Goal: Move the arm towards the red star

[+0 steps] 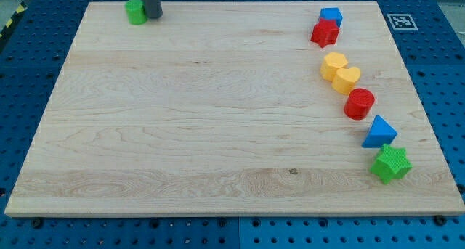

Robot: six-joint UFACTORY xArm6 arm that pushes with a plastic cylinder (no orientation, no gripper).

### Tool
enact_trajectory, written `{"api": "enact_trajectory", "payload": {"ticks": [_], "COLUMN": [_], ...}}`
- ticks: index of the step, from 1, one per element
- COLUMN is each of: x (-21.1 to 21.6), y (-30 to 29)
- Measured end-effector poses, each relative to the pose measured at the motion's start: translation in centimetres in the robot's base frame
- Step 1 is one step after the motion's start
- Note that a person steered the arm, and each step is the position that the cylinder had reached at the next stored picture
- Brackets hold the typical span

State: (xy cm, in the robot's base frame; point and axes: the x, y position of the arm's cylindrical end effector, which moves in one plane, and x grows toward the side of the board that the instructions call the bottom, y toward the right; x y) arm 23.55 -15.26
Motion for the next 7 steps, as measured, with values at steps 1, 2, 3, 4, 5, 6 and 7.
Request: {"api": "enact_trajectory", "payload": {"ticks": [1, 2, 3, 4, 5, 6, 7], "x": [4.7, 9.3, 10.2, 9.1, 9.1, 9.1, 11.3], "y": [4.2, 9.3, 14.6, 19.7, 24.1, 29.6, 34.2]}}
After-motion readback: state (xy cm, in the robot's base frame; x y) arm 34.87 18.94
